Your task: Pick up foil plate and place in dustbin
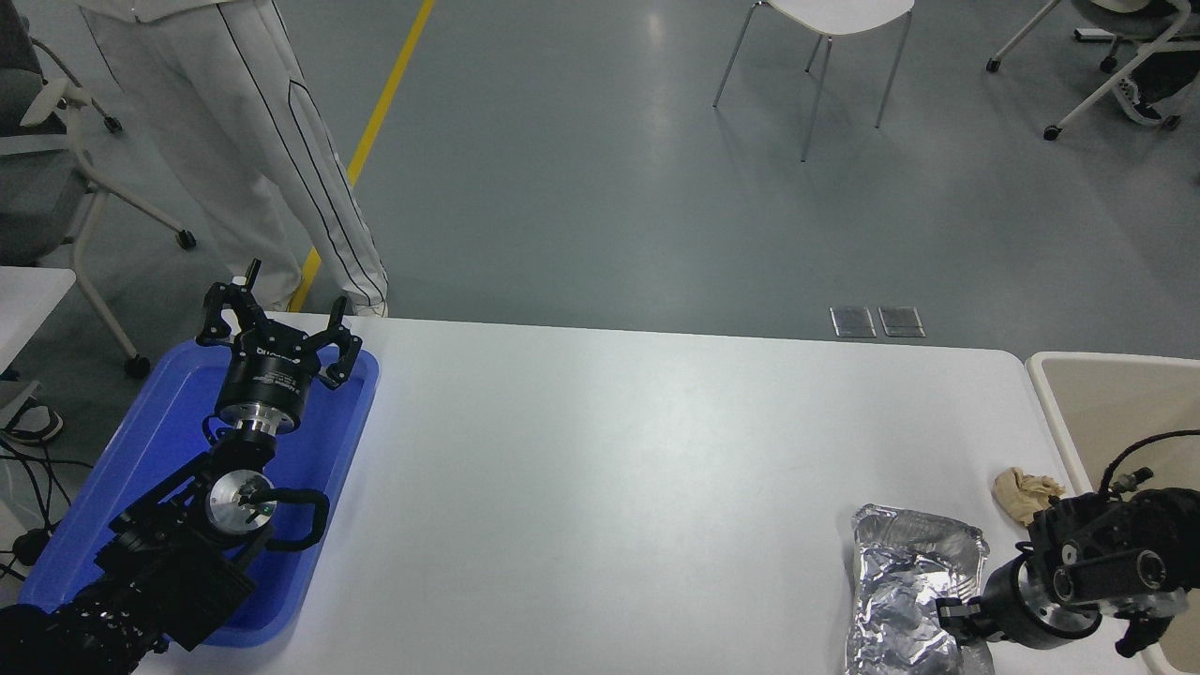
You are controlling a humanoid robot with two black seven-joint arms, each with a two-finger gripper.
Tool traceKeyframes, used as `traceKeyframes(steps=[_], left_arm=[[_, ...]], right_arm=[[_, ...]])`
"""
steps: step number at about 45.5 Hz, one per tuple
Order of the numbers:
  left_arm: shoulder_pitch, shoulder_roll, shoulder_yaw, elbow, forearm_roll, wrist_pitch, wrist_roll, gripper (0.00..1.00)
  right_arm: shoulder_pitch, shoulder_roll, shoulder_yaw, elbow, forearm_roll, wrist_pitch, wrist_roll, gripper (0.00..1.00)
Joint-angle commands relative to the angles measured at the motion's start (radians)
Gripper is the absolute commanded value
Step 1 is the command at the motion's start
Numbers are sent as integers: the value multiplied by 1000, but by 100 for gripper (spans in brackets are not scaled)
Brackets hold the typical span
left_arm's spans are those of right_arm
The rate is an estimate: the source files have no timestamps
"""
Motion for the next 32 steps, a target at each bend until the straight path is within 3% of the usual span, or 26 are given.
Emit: traceKeyframes(steps=[1, 20, 32], left_arm=[[1, 0, 1, 0, 0, 0, 0, 100], [1, 0, 0, 0, 0, 0, 0, 100], [-1, 0, 1, 0, 0, 0, 0, 100]], right_arm=[[34, -34, 3, 37, 17, 2, 1, 0], [399, -104, -162, 316, 18, 51, 3, 0], [696, -104, -205, 358, 36, 469, 6, 0]])
